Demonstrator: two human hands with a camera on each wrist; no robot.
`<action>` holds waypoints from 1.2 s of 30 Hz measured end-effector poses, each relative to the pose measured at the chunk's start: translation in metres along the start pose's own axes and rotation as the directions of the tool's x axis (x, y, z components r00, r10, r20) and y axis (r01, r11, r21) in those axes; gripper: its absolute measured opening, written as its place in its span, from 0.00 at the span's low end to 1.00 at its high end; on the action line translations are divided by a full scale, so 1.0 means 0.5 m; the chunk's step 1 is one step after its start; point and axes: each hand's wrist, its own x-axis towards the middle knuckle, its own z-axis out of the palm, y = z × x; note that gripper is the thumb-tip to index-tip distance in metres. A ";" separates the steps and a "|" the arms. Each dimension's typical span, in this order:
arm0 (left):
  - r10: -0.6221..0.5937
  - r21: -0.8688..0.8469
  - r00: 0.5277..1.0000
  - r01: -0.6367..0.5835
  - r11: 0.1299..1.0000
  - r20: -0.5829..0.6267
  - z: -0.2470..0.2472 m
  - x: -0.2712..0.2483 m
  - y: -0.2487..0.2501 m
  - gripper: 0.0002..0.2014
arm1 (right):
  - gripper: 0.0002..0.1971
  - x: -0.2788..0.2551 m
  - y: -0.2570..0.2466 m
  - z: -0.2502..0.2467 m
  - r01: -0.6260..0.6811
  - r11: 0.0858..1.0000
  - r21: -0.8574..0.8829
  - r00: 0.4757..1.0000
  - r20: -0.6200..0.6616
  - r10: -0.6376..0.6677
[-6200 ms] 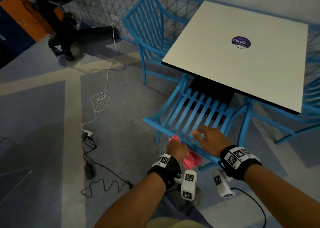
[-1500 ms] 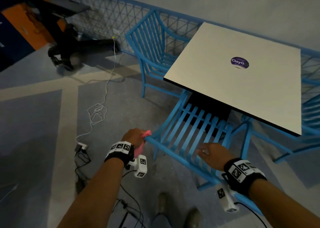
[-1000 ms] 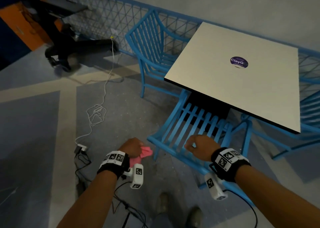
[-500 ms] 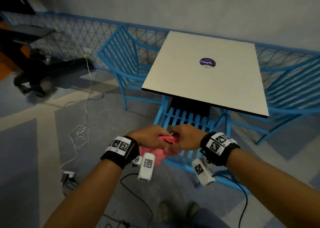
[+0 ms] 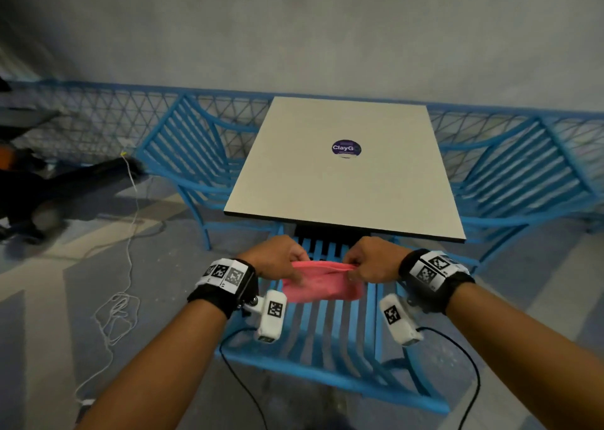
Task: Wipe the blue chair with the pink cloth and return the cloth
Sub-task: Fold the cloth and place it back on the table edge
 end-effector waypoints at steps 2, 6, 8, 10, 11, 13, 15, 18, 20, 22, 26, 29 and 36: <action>-0.005 0.007 0.999 0.005 1.000 -0.050 -0.018 0.044 0.016 0.11 | 0.08 0.024 0.032 -0.027 -0.007 1.000 -0.018 1.000 -0.009 0.007; -0.039 0.048 0.999 0.040 0.998 -0.018 -0.049 0.144 0.045 0.10 | 0.06 0.090 0.105 -0.073 -0.064 0.997 0.036 0.998 -0.008 0.065; -0.048 0.045 0.999 0.048 0.998 -0.015 -0.060 0.197 0.056 0.14 | 0.08 0.127 0.141 -0.085 -0.104 0.992 0.065 0.995 0.001 0.104; -0.043 0.085 0.999 0.045 0.995 -0.034 -0.064 0.254 0.062 0.15 | 0.12 0.170 0.182 -0.095 -0.136 0.988 0.071 0.990 -0.017 0.138; -0.045 0.103 0.998 0.050 0.993 -0.051 -0.066 0.281 0.061 0.15 | 0.13 0.191 0.201 -0.099 -0.148 0.987 0.065 0.988 -0.037 0.150; -0.068 0.135 0.994 0.079 0.988 -0.087 -0.068 0.336 0.054 0.13 | 0.14 0.232 0.237 -0.099 -0.163 0.984 0.064 0.980 -0.101 0.169; -0.096 0.144 0.988 0.113 0.983 -0.121 -0.071 0.393 0.042 0.12 | 0.14 0.275 0.272 -0.094 -0.173 0.984 0.053 0.966 -0.187 0.180; -0.123 0.147 0.978 0.148 0.978 -0.170 -0.077 0.460 0.031 0.09 | 0.14 0.326 0.306 -0.077 -0.204 0.979 -0.003 0.931 -0.310 0.193; -0.140 0.167 0.968 0.176 0.970 -0.209 -0.080 0.508 0.021 0.09 | 0.13 0.365 0.328 -0.070 -0.213 0.977 -0.020 0.906 -0.377 0.190; -0.130 0.204 0.957 0.186 0.961 -0.260 -0.082 0.549 0.012 0.09 | 0.12 0.399 0.346 -0.068 -0.221 0.975 -0.024 0.880 -0.435 0.188; -0.090 0.212 0.901 0.195 0.958 -0.424 -0.067 0.607 -0.004 0.09 | 0.15 0.445 0.377 -0.060 -0.208 0.977 0.051 0.796 -0.571 0.199; -0.104 0.222 0.913 0.204 0.953 -0.394 -0.029 0.628 -0.025 0.13 | 0.13 0.465 0.397 -0.040 -0.213 0.977 0.018 0.804 -0.565 0.186; -0.154 0.378 0.987 0.157 0.912 -0.040 0.027 0.619 -0.040 0.41 | 0.19 0.478 0.420 0.042 -0.225 0.962 -0.158 0.926 -0.341 0.160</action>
